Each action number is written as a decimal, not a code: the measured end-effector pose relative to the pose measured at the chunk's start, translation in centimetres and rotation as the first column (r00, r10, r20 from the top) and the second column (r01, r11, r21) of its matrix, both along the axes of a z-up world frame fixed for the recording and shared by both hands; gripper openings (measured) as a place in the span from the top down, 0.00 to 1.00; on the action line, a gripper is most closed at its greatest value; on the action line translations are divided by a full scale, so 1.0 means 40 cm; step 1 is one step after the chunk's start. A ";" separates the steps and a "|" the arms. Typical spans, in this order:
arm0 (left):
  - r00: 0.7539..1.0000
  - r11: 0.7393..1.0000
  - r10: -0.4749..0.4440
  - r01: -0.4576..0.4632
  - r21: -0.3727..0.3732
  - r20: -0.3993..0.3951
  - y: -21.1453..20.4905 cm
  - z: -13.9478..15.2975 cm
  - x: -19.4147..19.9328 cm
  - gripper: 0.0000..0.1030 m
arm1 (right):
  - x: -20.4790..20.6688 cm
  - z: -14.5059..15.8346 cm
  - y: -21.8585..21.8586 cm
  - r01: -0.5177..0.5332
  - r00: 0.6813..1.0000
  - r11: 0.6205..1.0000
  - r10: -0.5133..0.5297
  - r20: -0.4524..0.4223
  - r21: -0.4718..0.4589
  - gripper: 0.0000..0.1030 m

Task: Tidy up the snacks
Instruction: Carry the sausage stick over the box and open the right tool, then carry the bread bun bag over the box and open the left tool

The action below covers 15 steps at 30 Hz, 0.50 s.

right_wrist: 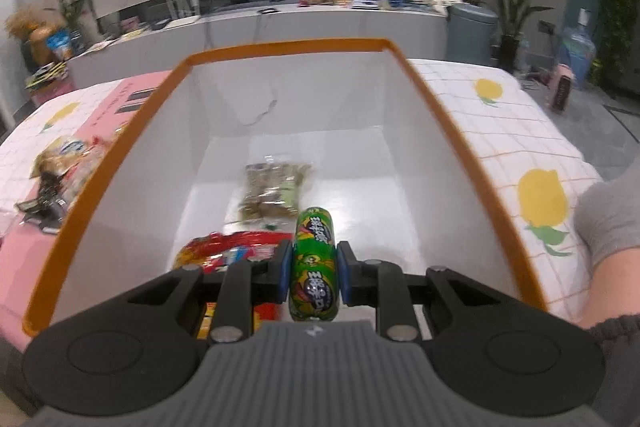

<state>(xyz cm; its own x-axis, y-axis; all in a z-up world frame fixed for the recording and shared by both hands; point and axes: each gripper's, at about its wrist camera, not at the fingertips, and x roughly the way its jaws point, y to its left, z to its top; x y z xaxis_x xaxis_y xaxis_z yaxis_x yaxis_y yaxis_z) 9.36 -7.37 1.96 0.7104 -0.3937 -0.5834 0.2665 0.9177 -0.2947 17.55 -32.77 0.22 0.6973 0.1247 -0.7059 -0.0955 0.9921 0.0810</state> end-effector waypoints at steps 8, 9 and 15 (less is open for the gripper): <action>1.000 1.000 -0.005 0.006 0.014 -0.010 -0.011 -0.008 0.000 0.54 | -0.012 0.016 0.006 -0.001 1.000 1.000 0.001 0.017 0.024 0.53; 1.000 1.000 -0.007 0.007 0.015 -0.012 -0.012 -0.008 0.000 0.54 | -0.017 0.018 0.004 0.004 1.000 1.000 -0.005 0.026 0.028 0.45; 1.000 1.000 -0.004 0.004 0.023 -0.012 -0.020 -0.001 -0.013 0.54 | -0.041 0.048 -0.011 0.106 0.992 0.992 -0.111 0.061 0.072 0.11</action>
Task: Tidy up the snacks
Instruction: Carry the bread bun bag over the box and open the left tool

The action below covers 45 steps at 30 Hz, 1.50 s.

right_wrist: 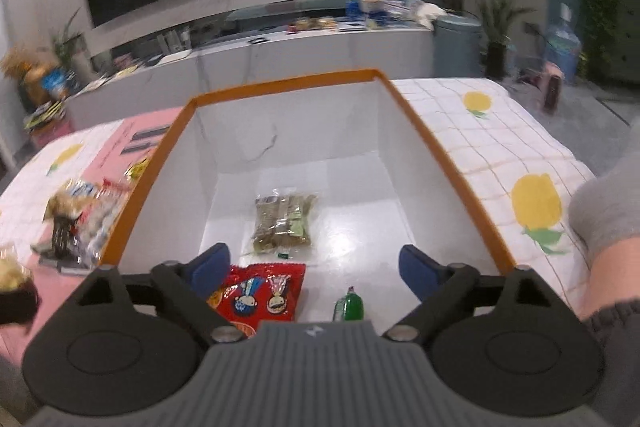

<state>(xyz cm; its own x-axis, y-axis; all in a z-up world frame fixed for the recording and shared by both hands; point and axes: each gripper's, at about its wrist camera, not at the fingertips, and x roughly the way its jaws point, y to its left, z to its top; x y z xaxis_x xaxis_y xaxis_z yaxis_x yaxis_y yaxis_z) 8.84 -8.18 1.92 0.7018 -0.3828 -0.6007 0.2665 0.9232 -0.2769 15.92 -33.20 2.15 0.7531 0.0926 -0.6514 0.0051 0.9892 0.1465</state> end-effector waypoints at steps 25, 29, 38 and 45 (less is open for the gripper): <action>0.993 0.994 -0.105 0.106 0.009 -0.047 -0.224 0.026 0.063 0.54 | -0.126 0.151 -0.133 0.219 0.941 0.975 -0.219 0.260 0.032 0.03; 0.987 0.993 -0.121 0.120 -0.011 -0.103 -0.282 -0.004 0.125 0.54 | -0.124 0.149 -0.123 0.256 0.930 0.966 -0.235 0.284 -0.036 0.03; 0.975 0.995 -0.091 0.096 0.017 -0.205 -0.356 -0.081 0.218 0.54 | -0.123 0.141 -0.146 0.293 0.917 0.956 -0.290 0.272 0.032 0.03; 0.947 0.989 -0.145 0.128 -0.077 -0.287 -0.386 -0.103 0.262 0.53 | -0.123 0.138 -0.156 0.321 0.910 0.946 -0.322 0.261 0.050 0.03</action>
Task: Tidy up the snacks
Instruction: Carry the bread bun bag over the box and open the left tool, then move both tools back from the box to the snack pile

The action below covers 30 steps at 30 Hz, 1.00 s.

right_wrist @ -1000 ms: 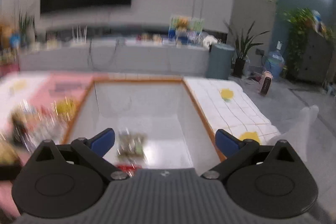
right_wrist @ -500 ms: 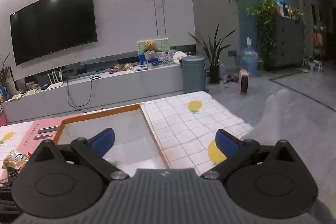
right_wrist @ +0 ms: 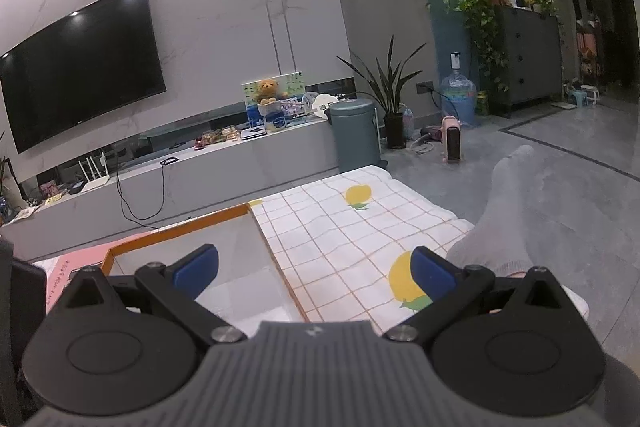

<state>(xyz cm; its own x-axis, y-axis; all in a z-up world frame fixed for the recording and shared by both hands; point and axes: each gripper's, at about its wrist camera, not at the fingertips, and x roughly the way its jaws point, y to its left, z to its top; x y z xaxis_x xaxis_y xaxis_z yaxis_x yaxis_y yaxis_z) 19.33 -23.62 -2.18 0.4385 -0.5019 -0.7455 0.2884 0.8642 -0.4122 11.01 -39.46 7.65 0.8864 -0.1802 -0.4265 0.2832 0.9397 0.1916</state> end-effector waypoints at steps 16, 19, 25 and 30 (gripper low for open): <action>0.999 1.000 0.008 -0.008 0.006 0.048 0.008 0.035 -0.009 0.13 | 0.003 -0.002 -0.004 0.024 1.000 0.999 -0.024 0.001 0.028 0.03; 0.996 1.000 0.003 -0.005 0.024 0.086 0.028 0.062 -0.025 0.13 | 0.003 -0.004 0.001 0.019 1.000 1.000 -0.019 0.008 0.023 0.03; 0.990 0.999 0.006 -0.011 0.041 0.139 0.090 0.130 -0.064 0.13 | 0.005 -0.011 0.018 0.000 1.000 1.000 0.000 0.013 0.000 0.03; 0.972 0.996 0.038 -0.056 0.072 0.233 0.160 0.182 -0.115 0.12 | 0.002 -0.013 0.038 -0.035 0.999 0.999 0.035 0.023 -0.024 0.03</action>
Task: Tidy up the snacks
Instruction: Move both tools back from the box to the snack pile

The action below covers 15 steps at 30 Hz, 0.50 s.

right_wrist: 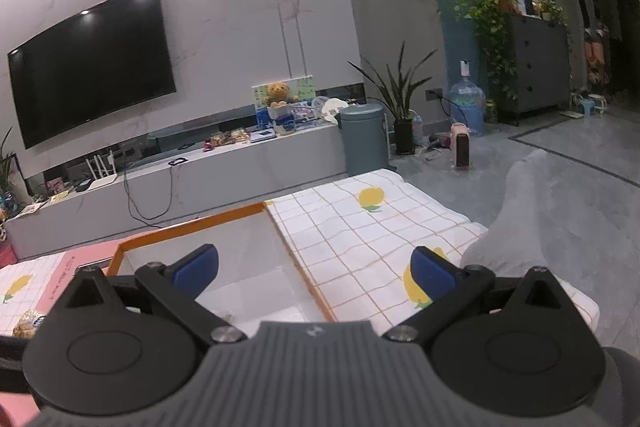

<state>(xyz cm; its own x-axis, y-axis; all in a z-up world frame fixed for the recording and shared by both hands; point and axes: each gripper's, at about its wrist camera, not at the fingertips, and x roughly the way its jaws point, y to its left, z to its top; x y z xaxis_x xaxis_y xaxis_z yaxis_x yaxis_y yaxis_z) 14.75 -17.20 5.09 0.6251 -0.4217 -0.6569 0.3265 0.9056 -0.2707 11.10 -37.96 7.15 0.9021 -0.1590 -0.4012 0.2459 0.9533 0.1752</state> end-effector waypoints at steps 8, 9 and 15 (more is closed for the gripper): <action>0.995 0.998 0.042 -0.045 0.032 0.091 0.107 0.066 -0.074 0.11 | -0.019 0.016 0.052 -0.109 0.993 0.994 0.109 0.053 0.000 0.03; 0.994 0.998 0.050 -0.054 0.038 0.099 0.119 0.069 -0.079 0.11 | -0.023 0.018 0.059 -0.128 0.990 0.992 0.127 0.065 0.014 0.03; 0.981 0.987 0.125 -0.137 0.079 0.146 0.205 0.075 -0.111 0.11 | -0.039 0.021 0.144 -0.238 0.965 0.971 0.234 0.116 0.028 0.03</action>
